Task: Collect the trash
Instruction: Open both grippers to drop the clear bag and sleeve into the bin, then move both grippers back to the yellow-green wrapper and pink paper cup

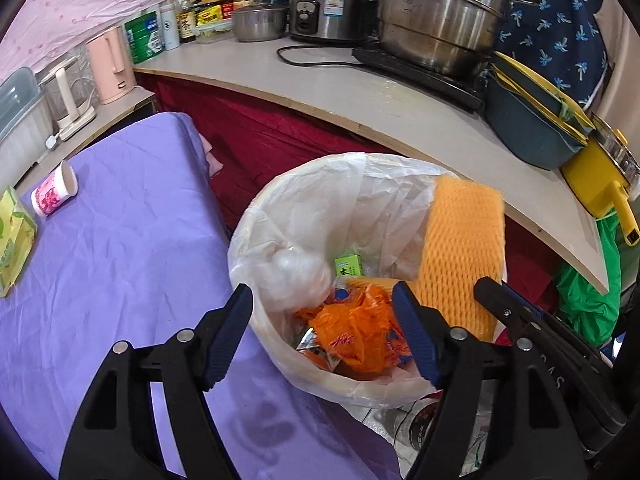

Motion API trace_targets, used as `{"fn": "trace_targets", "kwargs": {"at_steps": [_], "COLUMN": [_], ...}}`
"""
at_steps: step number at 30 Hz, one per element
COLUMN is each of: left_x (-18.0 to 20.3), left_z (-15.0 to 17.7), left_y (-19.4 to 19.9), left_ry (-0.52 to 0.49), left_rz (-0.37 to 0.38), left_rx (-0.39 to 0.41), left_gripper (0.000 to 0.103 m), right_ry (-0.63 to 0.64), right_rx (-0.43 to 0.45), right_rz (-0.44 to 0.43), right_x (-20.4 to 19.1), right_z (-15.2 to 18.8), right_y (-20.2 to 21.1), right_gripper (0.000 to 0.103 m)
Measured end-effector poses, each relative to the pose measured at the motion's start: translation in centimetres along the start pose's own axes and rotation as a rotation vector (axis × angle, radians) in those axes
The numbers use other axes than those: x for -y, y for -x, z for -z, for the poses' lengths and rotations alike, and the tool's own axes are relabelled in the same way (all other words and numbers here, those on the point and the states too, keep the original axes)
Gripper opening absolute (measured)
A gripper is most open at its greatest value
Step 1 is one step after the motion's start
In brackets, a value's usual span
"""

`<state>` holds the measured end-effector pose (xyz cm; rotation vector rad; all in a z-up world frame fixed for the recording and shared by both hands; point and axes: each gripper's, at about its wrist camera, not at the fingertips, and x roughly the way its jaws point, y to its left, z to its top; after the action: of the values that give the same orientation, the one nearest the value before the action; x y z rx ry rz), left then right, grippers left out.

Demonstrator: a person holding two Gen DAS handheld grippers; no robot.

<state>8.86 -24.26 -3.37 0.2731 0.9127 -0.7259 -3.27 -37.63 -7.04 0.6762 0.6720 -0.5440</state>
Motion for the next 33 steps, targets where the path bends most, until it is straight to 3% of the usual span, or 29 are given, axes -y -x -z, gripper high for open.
{"fn": "trace_targets", "kwargs": {"at_steps": [5, 13, 33], "left_x": [-1.3, -3.3, -11.1], "left_z": [0.4, 0.9, 2.8], "left_y": [0.1, 1.2, 5.9], "left_ry": [0.031, 0.068, 0.189], "left_rz": [-0.04, -0.077, -0.174], "left_rx": [-0.002, 0.014, 0.077], "left_gripper": [0.073, 0.073, 0.074], "right_ry": [0.012, 0.033, 0.176], "right_rx": [0.006, 0.01, -0.008], "right_rz": [-0.001, -0.024, -0.109], "right_x": [-0.8, -2.3, -11.3], "right_z": [0.3, 0.4, 3.0], "right_y": [-0.2, 0.5, 1.5], "right_gripper": [0.02, 0.02, 0.027]}}
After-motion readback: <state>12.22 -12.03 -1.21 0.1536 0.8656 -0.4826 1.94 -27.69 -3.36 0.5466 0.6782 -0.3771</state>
